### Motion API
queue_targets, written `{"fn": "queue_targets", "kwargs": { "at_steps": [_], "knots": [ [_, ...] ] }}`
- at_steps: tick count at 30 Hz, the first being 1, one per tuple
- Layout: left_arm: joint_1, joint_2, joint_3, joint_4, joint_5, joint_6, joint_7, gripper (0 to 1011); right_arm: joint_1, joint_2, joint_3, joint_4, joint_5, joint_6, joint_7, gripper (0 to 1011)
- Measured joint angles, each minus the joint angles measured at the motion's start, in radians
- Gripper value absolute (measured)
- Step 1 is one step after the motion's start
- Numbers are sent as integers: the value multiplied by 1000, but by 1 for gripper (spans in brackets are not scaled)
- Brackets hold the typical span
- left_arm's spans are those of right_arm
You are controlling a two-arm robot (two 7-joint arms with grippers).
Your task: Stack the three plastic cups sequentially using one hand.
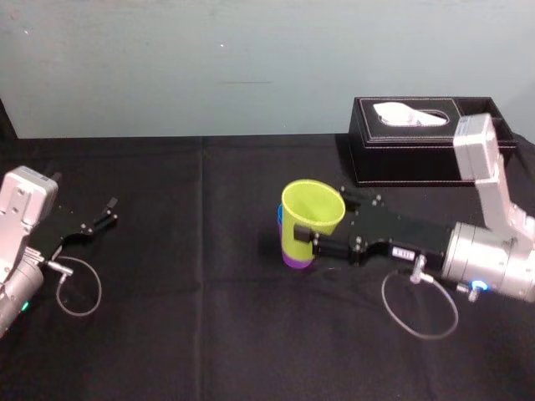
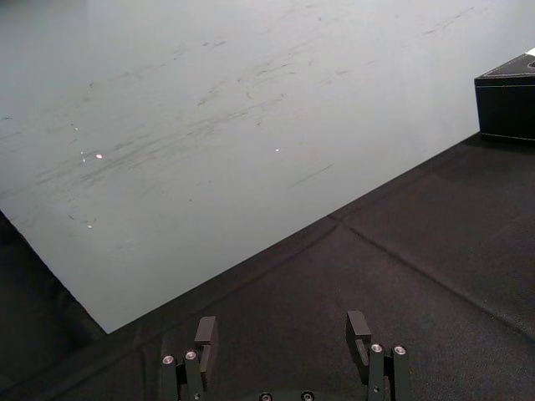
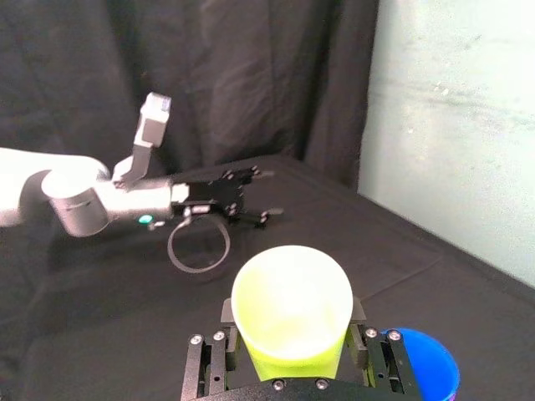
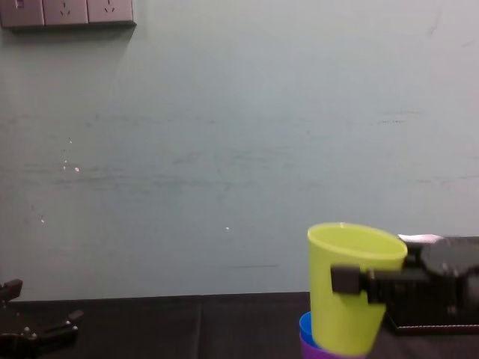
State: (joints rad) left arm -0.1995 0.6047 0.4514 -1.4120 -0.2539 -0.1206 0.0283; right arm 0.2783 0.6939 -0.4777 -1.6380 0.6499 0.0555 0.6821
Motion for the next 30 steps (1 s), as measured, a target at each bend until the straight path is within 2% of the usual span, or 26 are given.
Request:
{"fn": "queue_targets", "kwargs": {
  "at_steps": [6, 16, 30],
  "knots": [
    [0, 0, 0, 0, 0, 0, 0, 1010, 37, -10, 3, 7, -4, 18, -25, 743],
    [0, 0, 0, 0, 0, 0, 0, 1010, 93, -35, -8, 54, -25, 40, -45, 743],
    [0, 0, 0, 0, 0, 0, 0, 1010, 174, -94, -39, 178, -53, 55, -46, 743]
  ]
}}
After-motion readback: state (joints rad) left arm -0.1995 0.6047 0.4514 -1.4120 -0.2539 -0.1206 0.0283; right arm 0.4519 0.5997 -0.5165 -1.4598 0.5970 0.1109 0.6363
